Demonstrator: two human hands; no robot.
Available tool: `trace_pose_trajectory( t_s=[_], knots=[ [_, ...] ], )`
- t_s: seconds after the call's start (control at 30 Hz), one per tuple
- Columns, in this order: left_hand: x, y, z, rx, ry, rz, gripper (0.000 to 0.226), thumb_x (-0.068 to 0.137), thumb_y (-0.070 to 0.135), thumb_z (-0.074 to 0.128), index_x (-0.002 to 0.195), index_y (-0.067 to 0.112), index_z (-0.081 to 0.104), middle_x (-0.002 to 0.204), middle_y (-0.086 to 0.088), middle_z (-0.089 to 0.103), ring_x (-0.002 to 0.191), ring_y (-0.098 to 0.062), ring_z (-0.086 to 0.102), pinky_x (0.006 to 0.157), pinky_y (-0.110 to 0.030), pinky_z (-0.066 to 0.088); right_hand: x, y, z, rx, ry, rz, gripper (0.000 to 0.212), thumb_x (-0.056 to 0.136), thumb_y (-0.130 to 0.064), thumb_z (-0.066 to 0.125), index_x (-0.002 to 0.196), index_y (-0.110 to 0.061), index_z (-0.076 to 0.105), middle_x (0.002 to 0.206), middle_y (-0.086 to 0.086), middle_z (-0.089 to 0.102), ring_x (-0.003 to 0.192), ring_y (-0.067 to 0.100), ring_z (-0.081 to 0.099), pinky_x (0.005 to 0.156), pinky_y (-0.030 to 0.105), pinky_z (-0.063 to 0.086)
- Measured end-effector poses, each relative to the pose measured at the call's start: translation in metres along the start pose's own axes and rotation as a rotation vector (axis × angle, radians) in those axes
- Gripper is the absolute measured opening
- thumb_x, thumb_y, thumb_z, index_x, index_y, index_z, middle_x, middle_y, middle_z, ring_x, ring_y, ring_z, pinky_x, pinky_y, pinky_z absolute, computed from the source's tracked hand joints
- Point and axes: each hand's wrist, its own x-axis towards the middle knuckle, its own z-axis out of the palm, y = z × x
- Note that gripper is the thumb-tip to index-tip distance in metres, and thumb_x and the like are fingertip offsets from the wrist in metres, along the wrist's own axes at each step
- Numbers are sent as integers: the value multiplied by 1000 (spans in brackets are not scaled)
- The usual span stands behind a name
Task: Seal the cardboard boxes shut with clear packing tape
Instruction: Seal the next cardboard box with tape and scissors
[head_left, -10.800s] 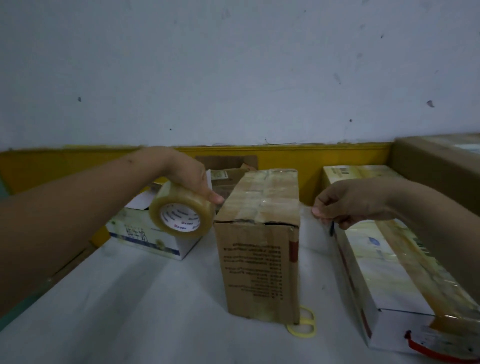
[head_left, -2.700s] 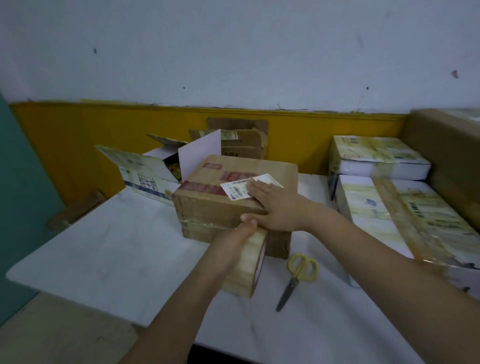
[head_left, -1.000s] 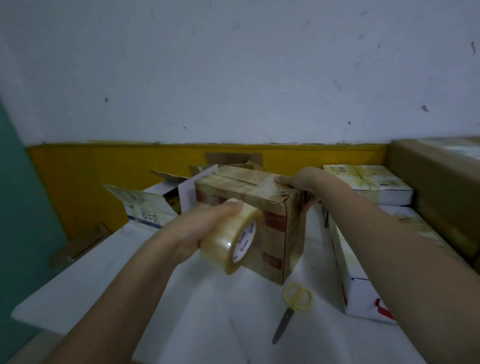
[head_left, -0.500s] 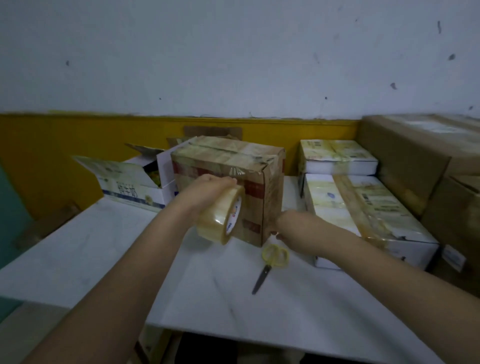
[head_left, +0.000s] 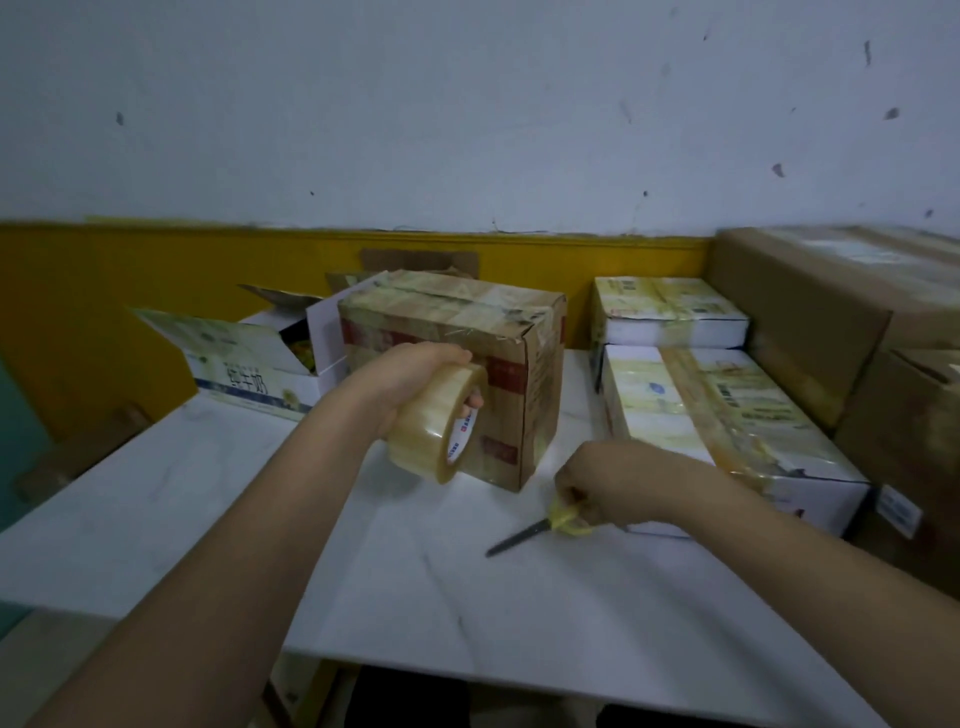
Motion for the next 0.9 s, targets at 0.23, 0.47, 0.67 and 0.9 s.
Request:
trace_pose_trajectory(
  t_s=[0.23, 0.47, 0.67, 0.9],
  knots=[
    [-3, -10, 1, -116, 1, 30, 28, 100, 25, 59, 101, -1, 70, 84, -19, 73, 57, -21, 66, 58, -27, 57, -57, 23, -116, 407, 603, 171, 18, 89, -44, 67, 79, -28, 67, 73, -11, 64, 67, 5, 57, 58, 25, 42],
    [-9, -16, 6, -317, -92, -38, 27, 102, 24, 56, 100, -1, 64, 79, -18, 73, 68, -26, 70, 64, -32, 56, 89, -23, -160, 865, 803, 51, 30, 95, -41, 62, 82, -18, 76, 75, -7, 74, 76, 8, 67, 69, 29, 48],
    [-5, -36, 13, -362, -183, -76, 28, 106, 30, 49, 102, 4, 60, 84, -26, 73, 67, -31, 72, 55, -31, 57, 132, 5, -149, 1025, 706, 182, 36, 102, -31, 51, 86, -4, 70, 75, 3, 72, 58, 15, 63, 54, 28, 50],
    [-7, -55, 10, -314, -170, 1, 27, 107, 31, 48, 123, 9, 43, 81, -22, 72, 68, -34, 71, 59, -35, 56, 151, 8, -146, 1004, 676, 176, 39, 101, -35, 51, 101, -1, 70, 96, 9, 76, 90, 33, 71, 71, 44, 54]
  ],
)
